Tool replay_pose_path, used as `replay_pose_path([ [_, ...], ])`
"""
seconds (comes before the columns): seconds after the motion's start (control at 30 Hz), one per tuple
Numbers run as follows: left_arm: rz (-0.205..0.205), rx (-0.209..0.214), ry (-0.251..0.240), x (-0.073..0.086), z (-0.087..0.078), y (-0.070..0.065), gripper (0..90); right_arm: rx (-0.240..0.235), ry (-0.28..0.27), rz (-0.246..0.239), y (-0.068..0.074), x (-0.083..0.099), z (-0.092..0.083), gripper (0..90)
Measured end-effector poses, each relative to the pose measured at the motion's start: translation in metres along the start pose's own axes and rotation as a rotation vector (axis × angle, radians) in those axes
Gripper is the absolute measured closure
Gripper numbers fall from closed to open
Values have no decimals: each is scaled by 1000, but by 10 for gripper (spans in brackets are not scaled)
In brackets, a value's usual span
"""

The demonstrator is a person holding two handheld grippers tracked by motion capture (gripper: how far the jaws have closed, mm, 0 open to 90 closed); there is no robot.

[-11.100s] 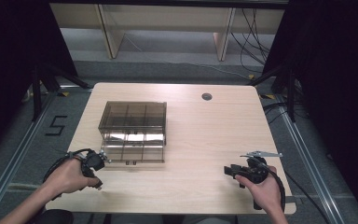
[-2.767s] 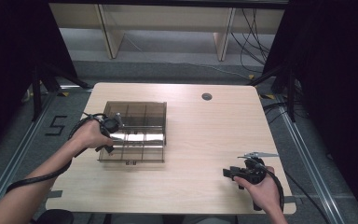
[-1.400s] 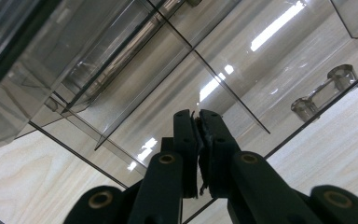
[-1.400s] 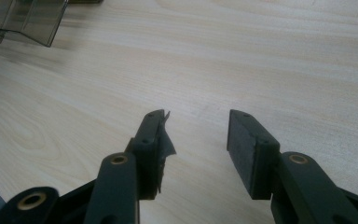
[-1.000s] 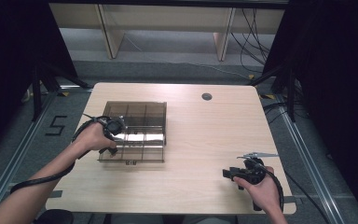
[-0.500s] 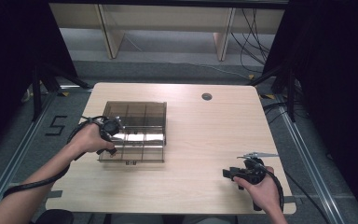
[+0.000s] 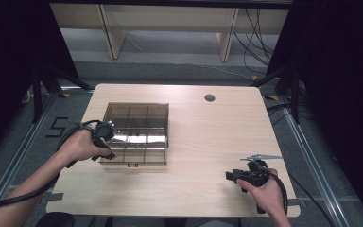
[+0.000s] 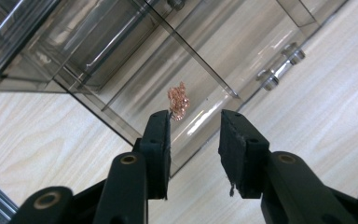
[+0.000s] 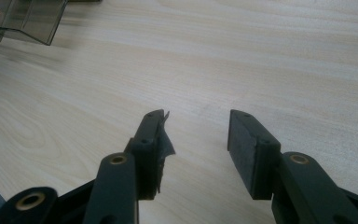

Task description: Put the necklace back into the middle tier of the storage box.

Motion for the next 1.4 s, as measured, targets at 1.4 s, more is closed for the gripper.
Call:
replay_pose_path([
  [1.4, -62, 13, -147, 75, 37, -60, 486, 24, -87, -5, -1, -5, 5, 564],
])
Point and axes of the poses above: each handheld gripper's, and its own axes: z roughly forward along the jaws, x roughly out of its underside, y roughly to its left, the point moved 8 cm from there along z, roughly forward along the jaws, and after that the axes turned 7 degrees about -x, right-handed, at the moved point
